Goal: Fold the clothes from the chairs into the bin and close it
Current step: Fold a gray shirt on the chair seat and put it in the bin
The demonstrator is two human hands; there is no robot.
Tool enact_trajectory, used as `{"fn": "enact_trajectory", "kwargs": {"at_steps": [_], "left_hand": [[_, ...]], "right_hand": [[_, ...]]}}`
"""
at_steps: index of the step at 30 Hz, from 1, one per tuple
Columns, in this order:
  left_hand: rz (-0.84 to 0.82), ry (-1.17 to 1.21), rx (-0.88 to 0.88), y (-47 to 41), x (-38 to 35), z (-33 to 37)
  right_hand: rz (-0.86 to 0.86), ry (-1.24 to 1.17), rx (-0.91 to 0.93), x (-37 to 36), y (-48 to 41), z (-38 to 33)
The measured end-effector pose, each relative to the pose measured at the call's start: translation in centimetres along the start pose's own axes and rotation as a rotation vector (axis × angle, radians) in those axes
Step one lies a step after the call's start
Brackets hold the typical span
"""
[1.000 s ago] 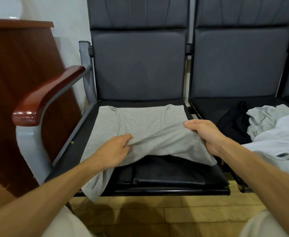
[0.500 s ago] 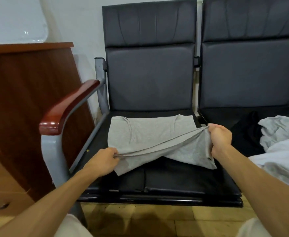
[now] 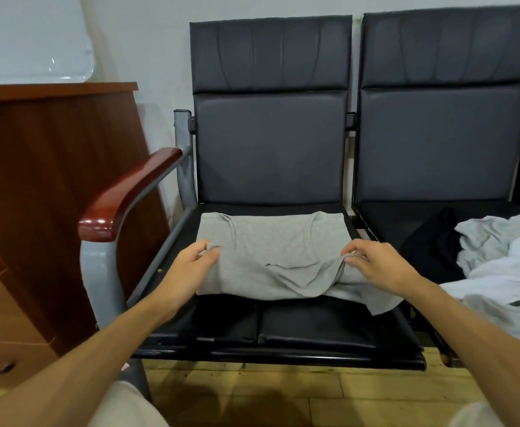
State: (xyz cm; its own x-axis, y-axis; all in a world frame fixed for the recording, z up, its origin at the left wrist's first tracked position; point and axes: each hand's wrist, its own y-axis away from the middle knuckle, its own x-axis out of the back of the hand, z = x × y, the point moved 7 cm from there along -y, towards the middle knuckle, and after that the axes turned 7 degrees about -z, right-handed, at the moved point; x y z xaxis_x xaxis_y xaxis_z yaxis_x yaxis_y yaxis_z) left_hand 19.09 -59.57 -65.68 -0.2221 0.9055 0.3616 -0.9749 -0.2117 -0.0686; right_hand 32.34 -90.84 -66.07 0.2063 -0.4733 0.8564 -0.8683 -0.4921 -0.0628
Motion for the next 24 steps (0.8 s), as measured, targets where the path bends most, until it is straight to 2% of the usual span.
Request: {"fn": "enact_trajectory", "kwargs": {"at_steps": [3,5,8,10,13,16,21,24], "left_hand": [[0.111,-0.223,-0.085,0.5,1.2,0.5],[0.154,-0.319,-0.064,0.8,2.1,0.1],[0.102,-0.45,-0.014,1.3,2.4,-0.6],[0.038,-0.432,0.015,1.8,2.5,-1.1],[-0.088,-0.242,0.076,2.7,2.0,-1.6],[-0.073,-0.156,0.096,3.3,2.2,-1.6],[0.223,-0.165,0.042,3.0,5.2,-1.1],[0.335,-0.185,0.03,2.6,6.2,-1.3]], "right_hand": [[-0.288,0.076,0.081,-1.4,1.3,-0.9],[-0.463,0.082,0.123,-2.5,2.4,-1.3],[-0.691,0.027,0.11,-3.5,4.3,-1.8],[-0.793,-0.003,0.059,-3.5,5.4,-2.2],[-0.916,-0.132,-0.049,-3.5,6.8,-2.8],[-0.854,-0.134,-0.02,-3.4,6.4,-3.1],[-0.459,0.121,0.029,-1.7,3.0,-2.4],[-0.304,0.197,-0.029,-1.2,1.5,-2.0]]}}
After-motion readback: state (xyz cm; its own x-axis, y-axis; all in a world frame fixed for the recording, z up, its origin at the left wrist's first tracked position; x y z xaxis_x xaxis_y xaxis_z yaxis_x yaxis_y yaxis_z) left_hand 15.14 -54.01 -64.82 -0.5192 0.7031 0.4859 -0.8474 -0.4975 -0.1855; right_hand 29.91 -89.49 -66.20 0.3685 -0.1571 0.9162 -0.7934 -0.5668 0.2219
